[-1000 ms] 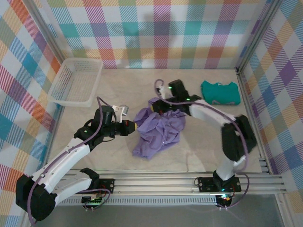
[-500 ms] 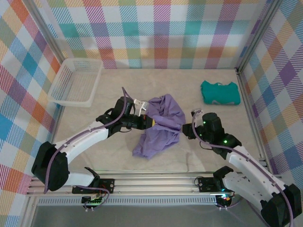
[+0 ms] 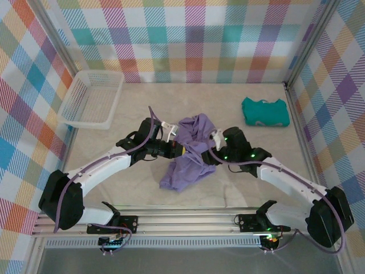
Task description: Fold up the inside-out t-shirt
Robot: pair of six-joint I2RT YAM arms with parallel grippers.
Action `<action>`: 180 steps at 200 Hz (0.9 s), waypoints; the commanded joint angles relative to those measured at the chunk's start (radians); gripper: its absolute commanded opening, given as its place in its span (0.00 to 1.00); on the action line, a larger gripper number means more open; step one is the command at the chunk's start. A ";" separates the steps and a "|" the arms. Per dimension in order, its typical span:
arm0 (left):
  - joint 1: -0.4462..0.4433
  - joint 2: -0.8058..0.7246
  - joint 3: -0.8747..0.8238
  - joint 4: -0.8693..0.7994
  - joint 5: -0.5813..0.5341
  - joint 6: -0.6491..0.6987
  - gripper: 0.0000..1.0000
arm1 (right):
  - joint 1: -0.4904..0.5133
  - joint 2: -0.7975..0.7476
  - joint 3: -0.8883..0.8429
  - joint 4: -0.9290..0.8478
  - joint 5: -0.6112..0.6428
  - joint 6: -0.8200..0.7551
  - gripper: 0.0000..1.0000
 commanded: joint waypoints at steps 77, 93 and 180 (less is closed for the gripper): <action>0.001 -0.028 0.035 -0.054 -0.004 0.025 0.00 | 0.102 0.051 -0.056 -0.018 0.243 -0.025 0.66; 0.001 -0.034 0.034 -0.057 -0.005 0.025 0.00 | 0.102 0.064 -0.047 -0.036 0.266 0.006 0.66; 0.000 -0.043 0.039 -0.074 -0.016 0.033 0.00 | 0.089 0.046 -0.027 -0.036 0.300 0.057 0.43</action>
